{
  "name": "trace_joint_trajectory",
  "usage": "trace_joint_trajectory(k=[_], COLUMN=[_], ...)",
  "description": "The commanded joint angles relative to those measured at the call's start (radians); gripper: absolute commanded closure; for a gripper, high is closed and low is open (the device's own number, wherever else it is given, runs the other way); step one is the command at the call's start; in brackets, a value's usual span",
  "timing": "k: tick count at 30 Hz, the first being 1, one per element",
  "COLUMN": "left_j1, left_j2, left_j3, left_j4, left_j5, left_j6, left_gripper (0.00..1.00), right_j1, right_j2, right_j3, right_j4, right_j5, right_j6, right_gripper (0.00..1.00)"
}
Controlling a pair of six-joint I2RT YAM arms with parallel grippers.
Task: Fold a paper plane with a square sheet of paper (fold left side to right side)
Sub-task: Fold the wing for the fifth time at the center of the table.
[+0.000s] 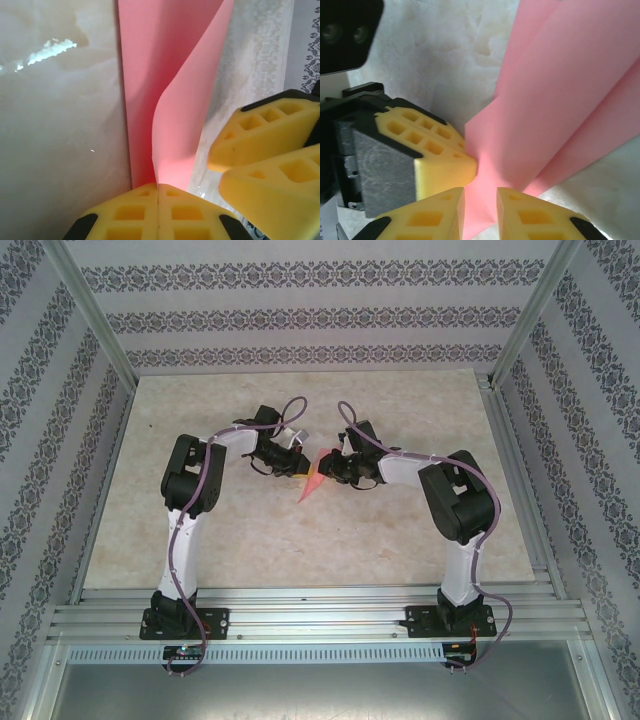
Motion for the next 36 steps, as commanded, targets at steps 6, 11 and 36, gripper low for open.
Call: trace_joint_trajectory(k=[6, 11, 36], left_j1=[0.013, 0.012, 0.001], left_j2=[0.038, 0.04, 0.045], left_j3=[0.032, 0.035, 0.068], left_j4=[-0.007, -0.003, -0.005], left_j5=[0.015, 0.015, -0.013], left_j6=[0.024, 0.022, 0.017], left_gripper=[0.99, 0.99, 0.93], right_j1=[0.019, 0.023, 0.022], right_j2=[0.016, 0.04, 0.09], right_j3=[0.042, 0.048, 0.042], right_j4=[-0.005, 0.007, -0.065], right_j5=[0.011, 0.005, 0.07], right_j6=[-0.001, 0.007, 0.008], right_gripper=[0.77, 0.77, 0.77])
